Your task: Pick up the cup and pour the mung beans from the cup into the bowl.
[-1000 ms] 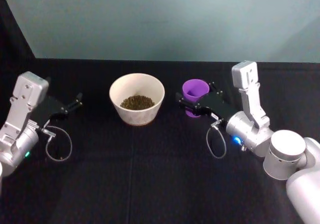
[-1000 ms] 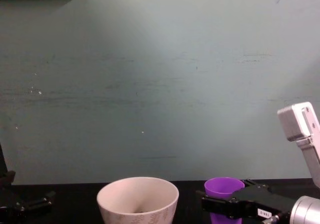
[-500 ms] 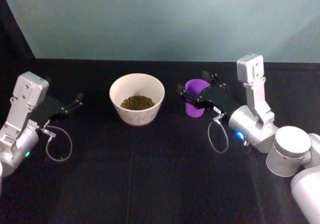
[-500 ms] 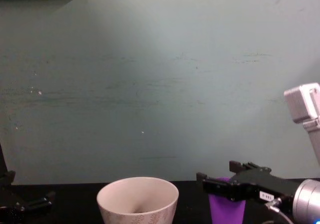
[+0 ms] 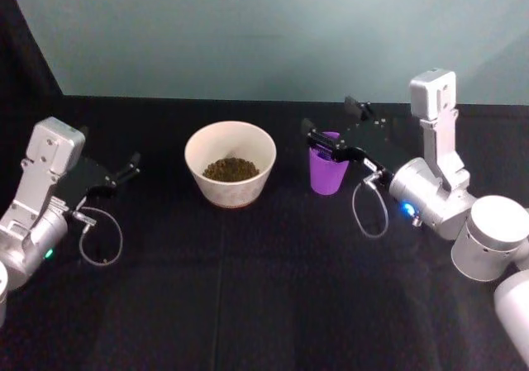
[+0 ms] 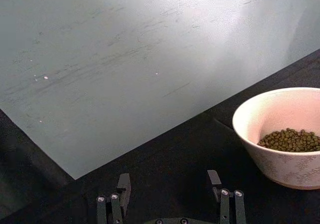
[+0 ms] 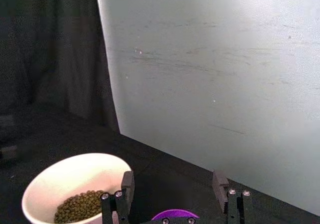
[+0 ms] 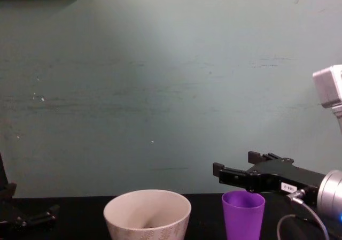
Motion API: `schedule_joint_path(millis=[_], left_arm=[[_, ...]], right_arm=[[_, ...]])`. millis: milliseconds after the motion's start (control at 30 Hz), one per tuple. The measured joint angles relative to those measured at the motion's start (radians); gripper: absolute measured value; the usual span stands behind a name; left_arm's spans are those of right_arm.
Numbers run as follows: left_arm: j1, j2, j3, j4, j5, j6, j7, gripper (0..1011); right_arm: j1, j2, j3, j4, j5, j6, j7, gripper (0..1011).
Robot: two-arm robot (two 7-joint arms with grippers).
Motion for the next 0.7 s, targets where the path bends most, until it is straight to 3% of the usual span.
schedule_joint_path(millis=[233,700], left_arm=[[0.000,0.000,0.000,0.000,0.000,0.000,0.000,1000],[0.000,0.000,0.000,0.000,0.000,0.000,0.000,1000]], right_arm=[[0.005,0.006,0.010,-0.001,0.006,0.003,-0.021,1003],[-0.011,0.021,0.089,0.007,0.003,0.017,-0.108,1003]])
